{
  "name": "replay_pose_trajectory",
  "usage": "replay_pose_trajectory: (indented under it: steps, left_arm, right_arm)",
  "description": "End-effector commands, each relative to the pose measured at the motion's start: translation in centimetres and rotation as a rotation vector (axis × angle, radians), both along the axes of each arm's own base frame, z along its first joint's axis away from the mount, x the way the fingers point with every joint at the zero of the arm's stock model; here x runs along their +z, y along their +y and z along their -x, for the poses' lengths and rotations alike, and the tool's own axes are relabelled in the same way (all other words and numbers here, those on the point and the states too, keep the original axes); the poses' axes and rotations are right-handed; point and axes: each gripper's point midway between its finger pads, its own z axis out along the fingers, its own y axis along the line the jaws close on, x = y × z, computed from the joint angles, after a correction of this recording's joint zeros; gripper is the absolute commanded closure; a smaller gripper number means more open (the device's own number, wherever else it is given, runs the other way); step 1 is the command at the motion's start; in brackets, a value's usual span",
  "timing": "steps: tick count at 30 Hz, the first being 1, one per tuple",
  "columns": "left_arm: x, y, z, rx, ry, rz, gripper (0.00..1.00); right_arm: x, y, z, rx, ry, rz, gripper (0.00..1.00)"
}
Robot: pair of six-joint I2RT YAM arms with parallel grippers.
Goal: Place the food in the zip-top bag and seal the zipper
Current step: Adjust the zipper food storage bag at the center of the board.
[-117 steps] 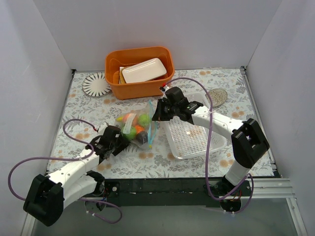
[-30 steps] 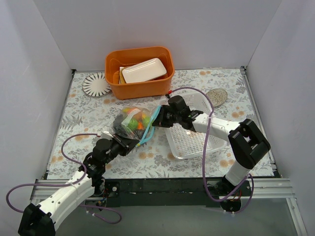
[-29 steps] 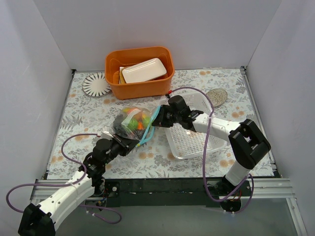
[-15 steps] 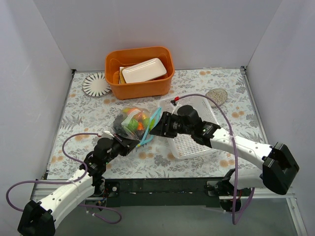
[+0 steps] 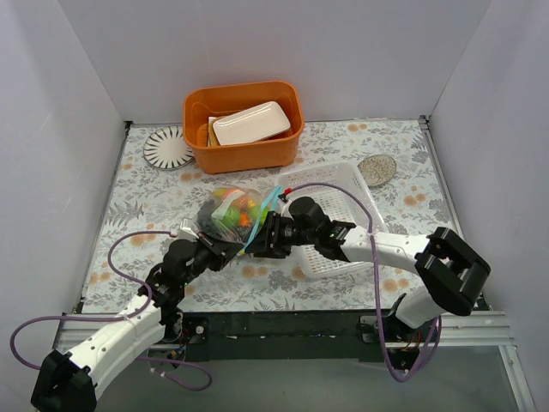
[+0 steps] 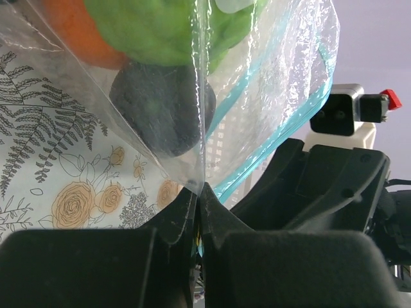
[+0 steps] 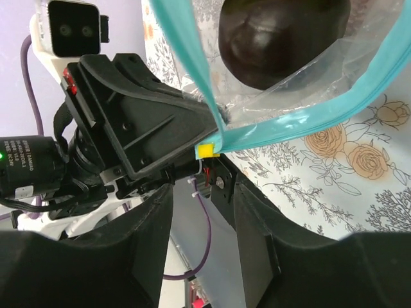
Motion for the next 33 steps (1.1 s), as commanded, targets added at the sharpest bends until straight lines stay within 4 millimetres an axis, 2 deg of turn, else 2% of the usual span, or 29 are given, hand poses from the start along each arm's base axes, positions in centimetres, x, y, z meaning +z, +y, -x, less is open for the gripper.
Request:
replay_pose_trajectory:
  steps: [1,11,19,33]
  left_arm:
    - [3.0,-0.9,-0.4,0.017,0.038,0.139,1.0]
    - [3.9,-1.3,-0.6,-0.014,-0.007,0.115,1.0]
    - [4.1,-1.4,-0.6,-0.018,-0.015,0.12,1.0]
    - [4.3,-1.5,-0.4,-0.025,-0.015,0.129,1.0]
  right_arm:
    - [2.0,1.7,0.1,0.021,0.013,-0.116,0.5]
    - [0.9,2.7,-0.2,0.016,0.047,-0.119,0.58]
    - [0.0,2.7,-0.3,0.007,0.059,-0.103,0.59]
    - [0.8,3.3,-1.5,-0.013,-0.011,-0.127,0.62]
